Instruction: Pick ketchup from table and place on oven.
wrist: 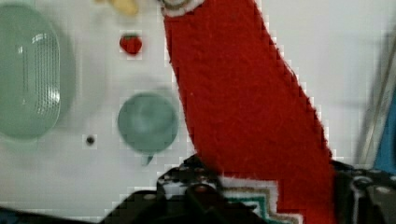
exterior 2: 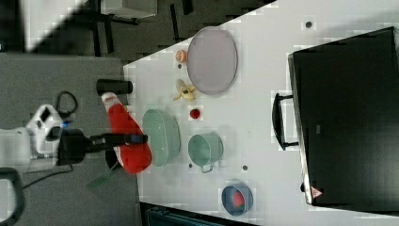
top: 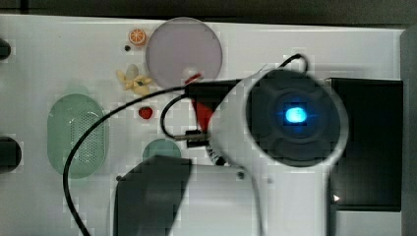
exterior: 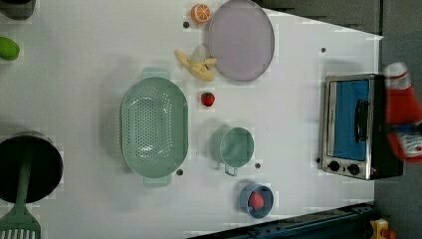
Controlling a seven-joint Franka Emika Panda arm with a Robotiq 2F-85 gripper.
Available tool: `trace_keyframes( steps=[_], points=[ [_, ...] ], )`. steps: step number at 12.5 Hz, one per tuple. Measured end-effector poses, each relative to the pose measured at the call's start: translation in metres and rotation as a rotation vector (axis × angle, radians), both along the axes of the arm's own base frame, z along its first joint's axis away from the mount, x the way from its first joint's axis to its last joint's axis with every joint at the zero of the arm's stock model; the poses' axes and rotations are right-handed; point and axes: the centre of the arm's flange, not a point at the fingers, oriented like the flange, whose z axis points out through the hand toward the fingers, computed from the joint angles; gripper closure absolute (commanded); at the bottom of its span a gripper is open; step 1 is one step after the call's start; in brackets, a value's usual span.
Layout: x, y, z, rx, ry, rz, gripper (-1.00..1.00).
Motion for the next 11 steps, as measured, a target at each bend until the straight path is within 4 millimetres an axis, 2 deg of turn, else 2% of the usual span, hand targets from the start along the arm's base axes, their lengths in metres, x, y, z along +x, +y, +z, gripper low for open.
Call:
trace_keyframes(
  steps=[2, 3, 5, 7, 8, 11],
  points=[
    [0.009, -0.032, 0.024, -0.027, -0.052, -0.06, -0.24],
    [0.01, -0.054, 0.026, -0.02, -0.051, -0.101, -0.24],
    [0.011, -0.106, 0.017, -0.015, -0.031, -0.197, -0.24],
    [0.025, -0.158, -0.003, -0.045, 0.0, -0.291, -0.24],
    [0.032, -0.182, -0.019, -0.056, -0.004, -0.337, -0.24],
    [0.031, -0.254, -0.083, -0.094, 0.058, -0.47, -0.24]
  ],
)
